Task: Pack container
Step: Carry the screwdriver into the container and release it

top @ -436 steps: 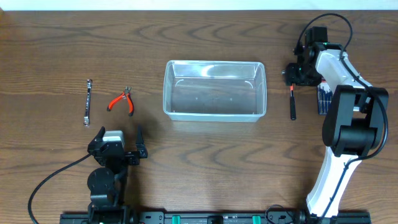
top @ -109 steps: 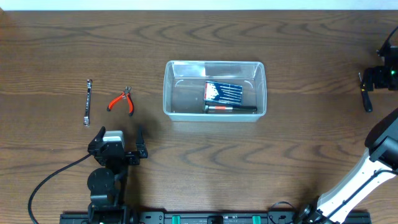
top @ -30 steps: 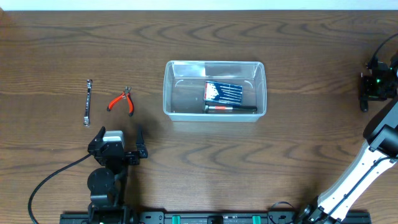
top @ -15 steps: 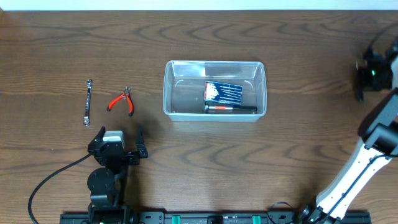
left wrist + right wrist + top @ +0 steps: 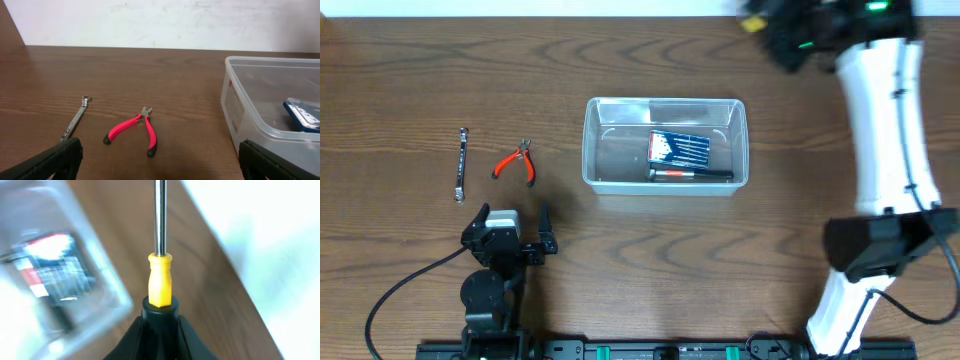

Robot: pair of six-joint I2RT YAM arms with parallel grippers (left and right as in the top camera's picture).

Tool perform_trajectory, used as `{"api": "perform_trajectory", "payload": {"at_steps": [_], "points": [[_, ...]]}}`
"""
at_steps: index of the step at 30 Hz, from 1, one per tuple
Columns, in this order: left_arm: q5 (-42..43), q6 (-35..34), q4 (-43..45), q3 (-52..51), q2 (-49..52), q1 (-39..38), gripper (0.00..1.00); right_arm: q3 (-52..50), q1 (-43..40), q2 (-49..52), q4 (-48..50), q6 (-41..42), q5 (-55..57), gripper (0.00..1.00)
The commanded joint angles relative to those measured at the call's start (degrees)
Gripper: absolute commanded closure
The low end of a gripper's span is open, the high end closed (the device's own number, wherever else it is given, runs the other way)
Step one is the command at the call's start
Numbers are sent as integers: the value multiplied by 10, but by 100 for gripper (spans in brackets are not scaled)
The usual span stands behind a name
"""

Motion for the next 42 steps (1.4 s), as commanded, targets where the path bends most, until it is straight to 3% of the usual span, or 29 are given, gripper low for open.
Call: {"api": "perform_trajectory", "payload": {"at_steps": [1,8,17,30,36,42], "points": [[0,-3,2,-8,0,0,2,-14,61,38,-28,-122,-22,99],[0,-3,2,-8,0,0,2,-14,136,116,-73,-146,-17,99],[0,-3,2,-8,0,0,2,-14,126,216,-90,-137,15,99],[0,-3,2,-8,0,0,2,-14,69,243,-74,-133,-17,72],[0,-3,2,-8,0,0,2,-14,65,243,-75,-133,-39,67],[0,-3,2,-8,0,0,2,-14,74,237,-75,-120,-46,71]]}}
